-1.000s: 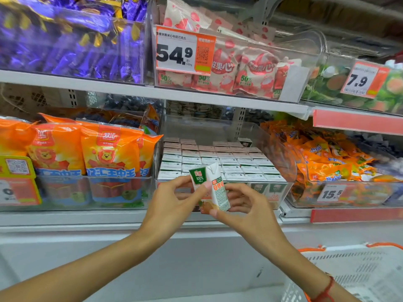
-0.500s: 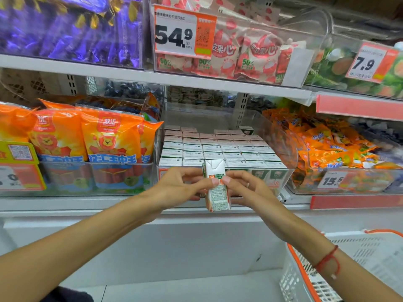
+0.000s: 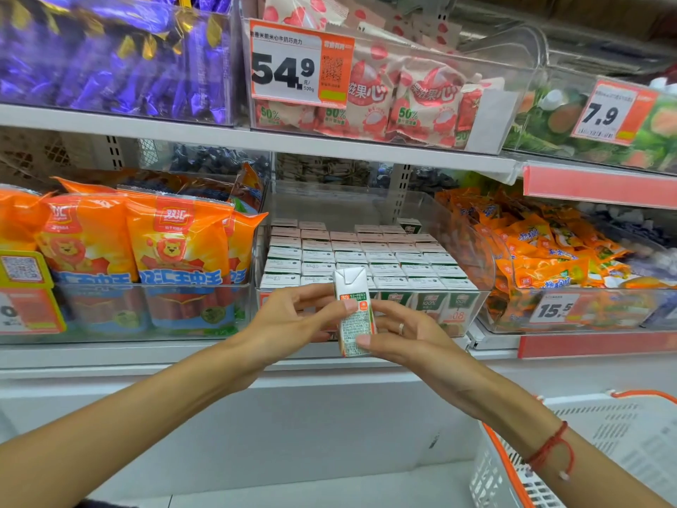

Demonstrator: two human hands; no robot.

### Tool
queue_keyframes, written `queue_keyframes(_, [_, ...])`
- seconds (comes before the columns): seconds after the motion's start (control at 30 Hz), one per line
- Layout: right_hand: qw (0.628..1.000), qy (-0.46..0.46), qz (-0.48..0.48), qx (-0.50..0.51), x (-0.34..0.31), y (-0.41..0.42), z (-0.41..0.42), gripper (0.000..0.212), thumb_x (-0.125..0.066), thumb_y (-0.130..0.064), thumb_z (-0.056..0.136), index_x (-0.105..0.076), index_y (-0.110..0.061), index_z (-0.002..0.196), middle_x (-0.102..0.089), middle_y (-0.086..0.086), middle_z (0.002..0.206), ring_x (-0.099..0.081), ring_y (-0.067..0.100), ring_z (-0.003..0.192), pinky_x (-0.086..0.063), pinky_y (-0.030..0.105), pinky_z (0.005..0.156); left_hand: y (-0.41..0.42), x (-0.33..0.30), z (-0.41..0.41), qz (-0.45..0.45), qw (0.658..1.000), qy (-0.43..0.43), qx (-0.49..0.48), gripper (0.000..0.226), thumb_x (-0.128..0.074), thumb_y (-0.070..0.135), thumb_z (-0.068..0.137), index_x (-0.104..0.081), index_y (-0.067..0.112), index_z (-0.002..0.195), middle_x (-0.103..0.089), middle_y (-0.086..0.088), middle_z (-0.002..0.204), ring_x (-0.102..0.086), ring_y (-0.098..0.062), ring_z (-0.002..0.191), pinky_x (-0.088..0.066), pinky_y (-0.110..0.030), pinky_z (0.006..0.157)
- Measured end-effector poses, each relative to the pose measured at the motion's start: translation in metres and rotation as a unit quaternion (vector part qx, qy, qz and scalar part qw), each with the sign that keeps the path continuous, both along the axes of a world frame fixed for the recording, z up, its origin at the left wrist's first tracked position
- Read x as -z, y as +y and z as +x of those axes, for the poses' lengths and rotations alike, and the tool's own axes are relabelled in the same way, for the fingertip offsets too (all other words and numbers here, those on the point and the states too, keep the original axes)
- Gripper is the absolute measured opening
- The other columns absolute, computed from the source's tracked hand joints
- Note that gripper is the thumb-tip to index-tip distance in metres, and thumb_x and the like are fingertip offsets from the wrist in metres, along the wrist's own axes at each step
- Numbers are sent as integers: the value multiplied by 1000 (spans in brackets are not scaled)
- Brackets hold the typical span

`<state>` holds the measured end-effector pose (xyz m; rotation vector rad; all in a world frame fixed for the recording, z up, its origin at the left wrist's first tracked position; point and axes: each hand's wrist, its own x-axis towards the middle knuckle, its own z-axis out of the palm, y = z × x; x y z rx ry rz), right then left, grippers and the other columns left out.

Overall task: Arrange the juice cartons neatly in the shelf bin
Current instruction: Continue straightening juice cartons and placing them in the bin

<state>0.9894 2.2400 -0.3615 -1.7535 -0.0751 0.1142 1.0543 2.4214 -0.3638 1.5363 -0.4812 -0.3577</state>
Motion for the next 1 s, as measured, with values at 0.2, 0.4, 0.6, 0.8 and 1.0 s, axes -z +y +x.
queue_keyframes(0.2, [994,-56,-3,99,4,5,3,43,-82,-21,74,-65,-30,113,-75,-7,97,-70,5,90,-52,13,73,1,-2,0,-15,999,-19,-39,44,-75,46,63,-67,31,104,-76,12,97,-72,-5,91,-59,-22,78])
queue_keyframes(0.4, [965,-148,-92,194,9,11,6,49,-87,-21,66,-63,-33,107,-71,-9,89,-66,1,77,-52,15,65,-9,5,-7,-51,990,-46,-127,26,-81,32,72,-70,25,95,-75,16,82,-72,-1,78,-53,-13,59])
queue_keyframes(0.6, [950,-174,-198,169,15,16,4,50,-86,-43,65,-53,-49,103,-64,-21,93,-61,-5,86,-51,13,72,-9,12,-2,-48,989,3,-139,13,-78,30,79,-65,32,79,-74,17,74,-73,-7,82,-58,-20,70])
queue_keyframes(0.8, [996,-37,-51,65,3,-2,6,34,-53,-50,88,-64,-36,117,-71,-15,109,-65,0,103,-51,19,91,1,0,2,-55,995,26,-82,8,-69,37,86,-61,36,87,-73,24,79,-69,6,81,-49,-6,56])
queue_keyframes(1.0, [998,-42,-10,55,1,-2,3,38,-61,-42,84,-66,-27,119,-73,-13,108,-67,3,103,-53,19,88,-2,0,-2,-47,999,-5,-26,10,-62,29,92,-62,38,95,-73,24,87,-70,3,86,-50,-7,64])
